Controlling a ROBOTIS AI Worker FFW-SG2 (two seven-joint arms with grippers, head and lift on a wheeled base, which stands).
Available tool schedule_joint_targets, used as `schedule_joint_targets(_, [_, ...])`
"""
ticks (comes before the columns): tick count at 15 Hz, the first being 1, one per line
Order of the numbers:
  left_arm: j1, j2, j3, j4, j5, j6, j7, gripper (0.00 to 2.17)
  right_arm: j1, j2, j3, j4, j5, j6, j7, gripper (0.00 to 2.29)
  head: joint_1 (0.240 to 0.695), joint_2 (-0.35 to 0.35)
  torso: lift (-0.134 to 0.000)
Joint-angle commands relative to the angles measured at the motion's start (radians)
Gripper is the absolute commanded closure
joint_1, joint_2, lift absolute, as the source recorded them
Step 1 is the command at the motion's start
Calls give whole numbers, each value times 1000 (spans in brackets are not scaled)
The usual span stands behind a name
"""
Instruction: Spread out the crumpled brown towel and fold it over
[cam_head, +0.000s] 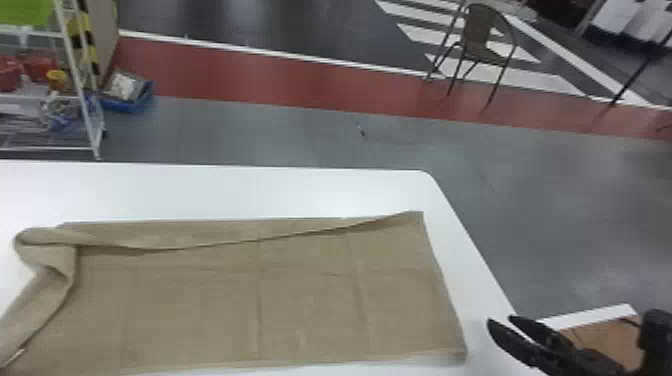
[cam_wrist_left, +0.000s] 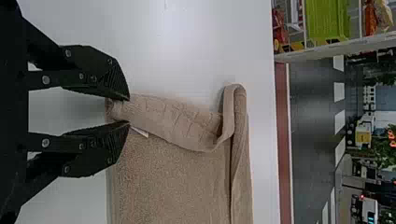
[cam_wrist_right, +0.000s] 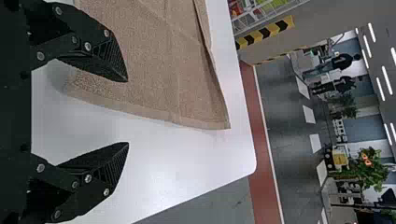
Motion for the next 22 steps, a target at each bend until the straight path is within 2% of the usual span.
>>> schedule_joint_targets(1, [-2,0,0,-13,-1,38,0,1156,-3,-4,-4,3,0,0,0,471,695,-347,-123])
schedule_joint_targets(2, [-2,-1,0,-17,-1,38,0,1166,-5,-6,-6,4,0,3,0,471,695,-350,-123])
schedule_joint_targets(3, [0,-4,2,-26,-1,38,0,1345,-6,-9,-4,4,0,0,0,471,695,-350,-123])
schedule_joint_targets(4, [3,-4,0,-31,-1,41,2,1359,-6,-9,-3,4,6,0,-1,471,695,-350,-123])
schedule_joint_targets(10, [-9,-4,-12,-29,-1,44,9,1355,12,-15,111,-10,132,-9,-3,475,695,-338,-123])
schedule_joint_targets(13, [-11,-3,-6,-28,-1,44,9,1355,27,-42,166,-14,210,-6,-1,475,695,-304,-123])
schedule_joint_targets(17, [-11,-1,-1,-25,-1,44,8,1355,32,-64,206,-16,288,-6,-3,478,695,-286,-123])
schedule_joint_targets(18, [-11,-1,0,-26,-1,44,6,1355,32,-67,221,-16,306,-3,-3,589,695,-283,-123])
schedule_joint_targets(19, [-11,-1,0,-28,-1,44,6,1355,32,-68,227,-14,310,0,-5,599,695,-280,-123])
schedule_joint_targets(21, [-11,-1,2,-28,-3,44,6,1355,30,-81,238,-11,320,6,-3,940,695,-274,-123])
schedule_joint_targets(22, [-9,0,2,-29,-3,47,5,1359,29,-82,241,-11,323,6,-1,1183,695,-272,-123])
